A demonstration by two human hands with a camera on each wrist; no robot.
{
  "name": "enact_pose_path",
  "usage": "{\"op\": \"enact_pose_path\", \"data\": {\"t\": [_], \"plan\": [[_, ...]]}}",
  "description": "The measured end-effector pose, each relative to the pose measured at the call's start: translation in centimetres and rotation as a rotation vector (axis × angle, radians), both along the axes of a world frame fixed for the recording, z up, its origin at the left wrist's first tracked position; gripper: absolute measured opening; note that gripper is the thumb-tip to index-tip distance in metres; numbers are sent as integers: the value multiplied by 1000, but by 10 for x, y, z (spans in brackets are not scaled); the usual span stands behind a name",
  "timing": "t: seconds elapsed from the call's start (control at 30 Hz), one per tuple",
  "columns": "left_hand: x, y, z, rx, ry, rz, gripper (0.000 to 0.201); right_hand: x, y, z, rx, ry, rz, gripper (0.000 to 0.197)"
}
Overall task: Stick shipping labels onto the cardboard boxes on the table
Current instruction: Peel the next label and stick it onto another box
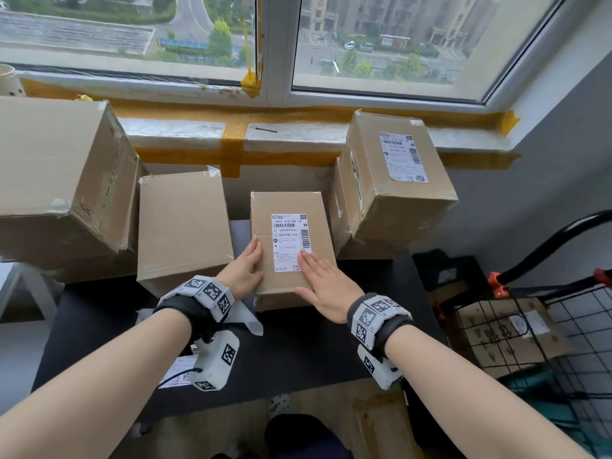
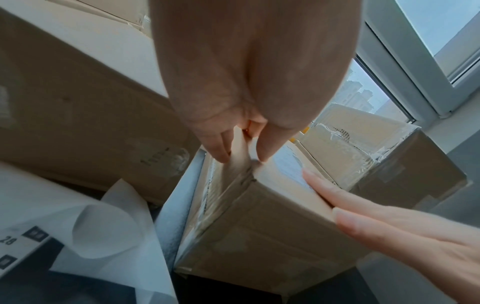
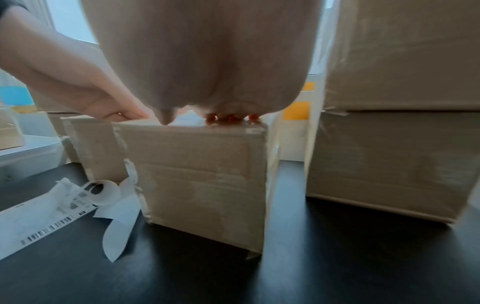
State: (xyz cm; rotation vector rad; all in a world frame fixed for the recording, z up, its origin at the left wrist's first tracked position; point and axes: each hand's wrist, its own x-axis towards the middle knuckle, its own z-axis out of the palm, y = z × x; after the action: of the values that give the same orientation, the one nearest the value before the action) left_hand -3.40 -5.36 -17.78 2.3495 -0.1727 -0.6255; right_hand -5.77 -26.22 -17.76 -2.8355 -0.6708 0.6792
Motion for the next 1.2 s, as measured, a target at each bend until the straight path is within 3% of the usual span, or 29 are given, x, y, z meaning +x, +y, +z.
{"op": "enact_pose_path", "data": {"t": [0.17,0.27,0.37,0.53,0.63,0.83,1.2], "plan": [[1,2,-1,-11,10,7,76,-12,-17,-2,17,-23,-103,68],[-2,3,-6,-43,12,152,80,-18,-24,-4,137,-23,-256,68],[-3,3,-8,-94,48,298,65,-22,-21,-4,303,12,-419,66],[6,-7,-6,-300,-24,334,51,-8,-12,-4,416,-103,-604,57],[19,-14,-5,-373,-9,331,49,11,-11,-6,420,-188,-599,45],[42,-23,-14,-331,30,266,54,48,-12,-16,339,-309,-495,37],[60,-32,-10,-166,23,227,55,68,-14,-6,291,-262,-481,37]]}}
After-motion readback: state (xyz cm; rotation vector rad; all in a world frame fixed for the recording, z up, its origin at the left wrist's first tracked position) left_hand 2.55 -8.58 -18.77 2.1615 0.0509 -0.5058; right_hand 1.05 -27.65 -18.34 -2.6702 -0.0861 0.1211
